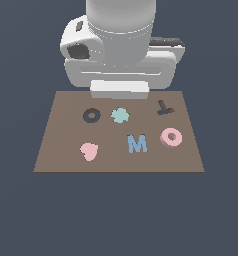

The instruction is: Insert a designated object into the corresponding slot on a board.

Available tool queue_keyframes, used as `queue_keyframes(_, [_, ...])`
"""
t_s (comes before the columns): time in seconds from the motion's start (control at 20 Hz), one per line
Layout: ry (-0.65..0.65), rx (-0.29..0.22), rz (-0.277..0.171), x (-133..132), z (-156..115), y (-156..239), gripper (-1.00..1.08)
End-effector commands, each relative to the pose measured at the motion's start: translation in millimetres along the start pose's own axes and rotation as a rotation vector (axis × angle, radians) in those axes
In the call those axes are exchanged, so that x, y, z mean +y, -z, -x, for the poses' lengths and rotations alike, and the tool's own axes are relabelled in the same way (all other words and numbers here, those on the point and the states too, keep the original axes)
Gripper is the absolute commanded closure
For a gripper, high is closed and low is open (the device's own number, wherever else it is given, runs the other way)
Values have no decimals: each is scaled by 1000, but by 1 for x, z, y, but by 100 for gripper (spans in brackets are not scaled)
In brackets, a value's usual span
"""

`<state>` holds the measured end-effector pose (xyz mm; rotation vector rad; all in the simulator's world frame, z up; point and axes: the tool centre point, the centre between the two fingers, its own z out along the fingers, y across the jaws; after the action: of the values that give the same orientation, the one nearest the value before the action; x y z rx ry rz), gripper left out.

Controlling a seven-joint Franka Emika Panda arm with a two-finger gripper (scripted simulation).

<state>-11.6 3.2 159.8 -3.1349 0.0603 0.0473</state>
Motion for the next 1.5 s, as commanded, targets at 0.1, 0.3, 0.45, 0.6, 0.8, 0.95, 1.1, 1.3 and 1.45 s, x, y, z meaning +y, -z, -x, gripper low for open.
queue_keyframes(0.1, [1,0,0,-1,0,-1,-92])
queue_keyframes(0.3, [7,2,0,-11,-4,-8,-92])
queue_keyframes(0.45, [16,5,0,-25,-9,-18,-92])
queue_keyframes(0.6, [27,8,0,-44,-16,-31,-92])
queue_keyframes(0.8, [46,14,1,-75,-27,-52,-92])
queue_keyframes(0.95, [62,19,2,-101,-36,-70,-92])
queue_keyframes(1.1, [76,23,3,-122,-43,-84,-92])
queue_keyframes(1.3, [89,27,5,-143,-51,-98,-92])
queue_keyframes(1.45, [95,29,6,-152,-54,-104,-92])
